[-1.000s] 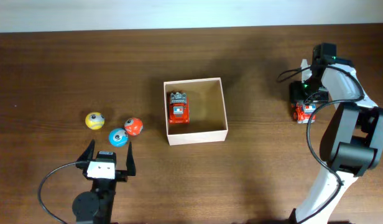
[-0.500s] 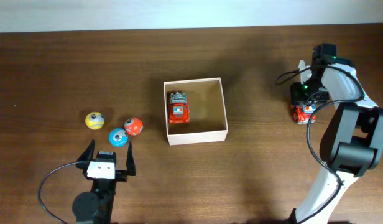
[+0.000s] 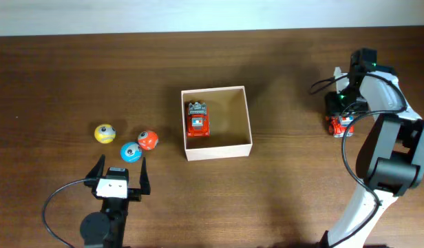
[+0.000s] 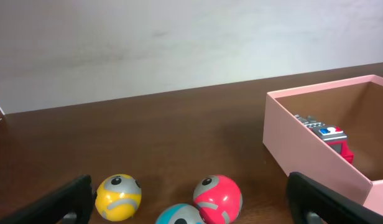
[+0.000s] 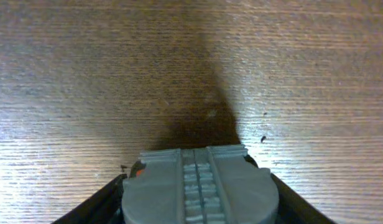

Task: Pack container
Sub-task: 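Lower the right gripper onto the red truck with yellow ladder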

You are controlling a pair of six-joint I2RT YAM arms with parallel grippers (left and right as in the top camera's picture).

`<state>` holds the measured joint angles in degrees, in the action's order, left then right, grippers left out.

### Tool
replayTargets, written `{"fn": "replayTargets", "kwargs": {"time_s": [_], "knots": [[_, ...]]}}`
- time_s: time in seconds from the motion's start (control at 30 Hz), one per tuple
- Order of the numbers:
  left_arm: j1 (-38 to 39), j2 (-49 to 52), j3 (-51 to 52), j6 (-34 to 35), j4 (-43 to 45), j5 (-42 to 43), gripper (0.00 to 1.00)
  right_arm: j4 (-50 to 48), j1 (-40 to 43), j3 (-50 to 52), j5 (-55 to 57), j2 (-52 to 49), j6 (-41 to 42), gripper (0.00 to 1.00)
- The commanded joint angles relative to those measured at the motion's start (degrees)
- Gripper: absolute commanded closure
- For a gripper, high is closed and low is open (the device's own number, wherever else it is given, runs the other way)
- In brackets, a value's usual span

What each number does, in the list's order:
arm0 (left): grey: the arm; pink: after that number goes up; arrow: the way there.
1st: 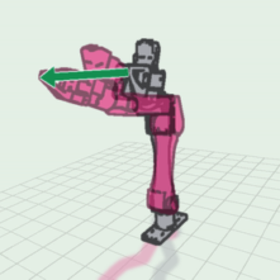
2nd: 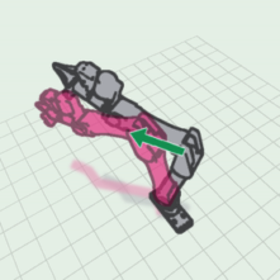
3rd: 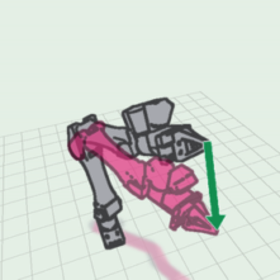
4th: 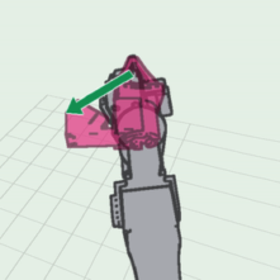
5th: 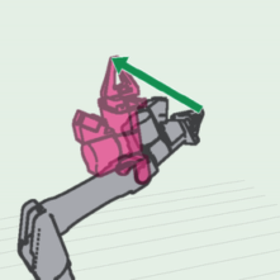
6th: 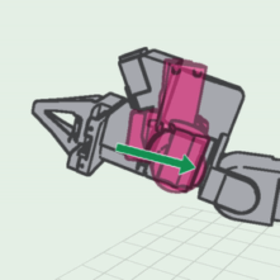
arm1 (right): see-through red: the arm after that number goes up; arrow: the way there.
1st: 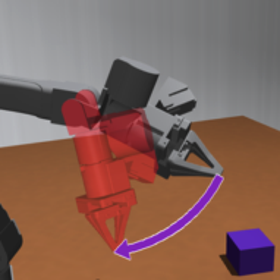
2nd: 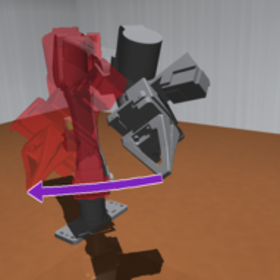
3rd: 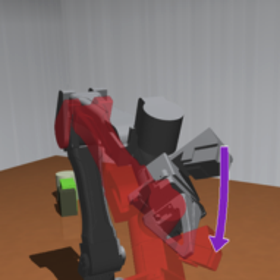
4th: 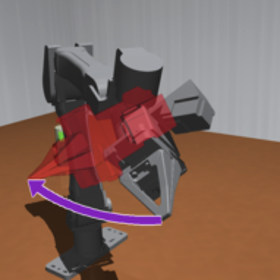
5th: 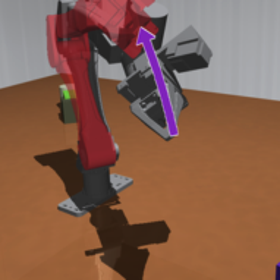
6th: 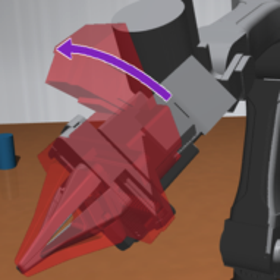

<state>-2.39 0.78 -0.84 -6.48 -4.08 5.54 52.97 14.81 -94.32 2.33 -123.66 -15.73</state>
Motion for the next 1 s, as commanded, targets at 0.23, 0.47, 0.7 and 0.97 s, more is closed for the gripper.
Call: {"fn": "replayTargets", "kwargs": {"time_s": [0.23,0.47,0.7,0.97], "knots": [[-0.1,-0.4,0.3,-0.9,-0.1,-0.4,0.01,-1.0,0.2,0.2,-2.6,1.0,-0.5,0.30],[-0.1,-0.4,0.3,-0.9,-0.1,-0.4,0.01,0.2,0.2,0.3,-2.8,1.0,-0.5,0.20],[-0.1,-0.4,0.3,-0.9,-0.1,-0.4,0.01,0.2,0.2,1.1,-2.8,1.0,-0.5,0.19],[-0.1,-0.4,0.3,-0.9,-0.1,-0.4,0.01,0.0,0.3,2.2,-2.8,1.0,-0.5,0.30]]}}
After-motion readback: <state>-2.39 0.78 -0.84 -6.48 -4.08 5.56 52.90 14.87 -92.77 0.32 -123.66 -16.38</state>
